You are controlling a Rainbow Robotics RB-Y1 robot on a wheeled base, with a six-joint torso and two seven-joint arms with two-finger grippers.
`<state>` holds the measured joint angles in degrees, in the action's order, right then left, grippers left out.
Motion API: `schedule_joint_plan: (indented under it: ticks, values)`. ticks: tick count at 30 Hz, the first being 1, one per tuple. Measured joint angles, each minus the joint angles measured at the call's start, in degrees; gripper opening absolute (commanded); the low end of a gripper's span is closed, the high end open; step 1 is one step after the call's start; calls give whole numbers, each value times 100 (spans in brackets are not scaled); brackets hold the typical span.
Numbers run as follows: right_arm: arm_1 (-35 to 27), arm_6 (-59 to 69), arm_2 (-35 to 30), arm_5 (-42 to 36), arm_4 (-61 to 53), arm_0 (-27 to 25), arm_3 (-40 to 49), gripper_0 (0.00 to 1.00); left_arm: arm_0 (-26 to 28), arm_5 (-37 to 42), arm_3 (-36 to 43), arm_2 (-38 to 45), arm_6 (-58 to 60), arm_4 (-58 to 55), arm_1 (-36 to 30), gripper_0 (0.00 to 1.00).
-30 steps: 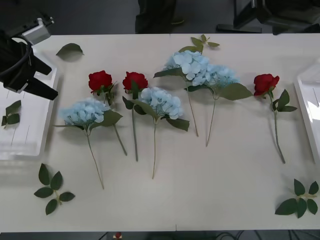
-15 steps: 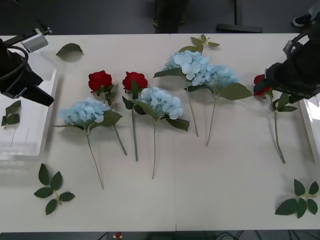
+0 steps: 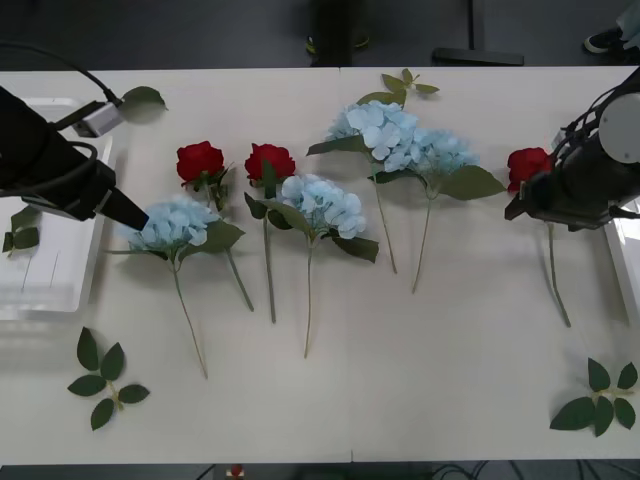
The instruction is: Place the red flowers into the right box and the blue flowers into the left box. If a person shows an open palm, hand one flower to the person first, then continue sorting.
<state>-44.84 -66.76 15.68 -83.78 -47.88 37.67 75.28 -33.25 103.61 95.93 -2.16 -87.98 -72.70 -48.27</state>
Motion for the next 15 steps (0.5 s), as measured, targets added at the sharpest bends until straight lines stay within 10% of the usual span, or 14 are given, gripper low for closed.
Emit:
schedule_joint_plan:
  ticks: [15]
  values:
    - [276,-977,0,1313,431,0,-1347,100,1814,-1439,1387,-28,1011,799,-300,100]
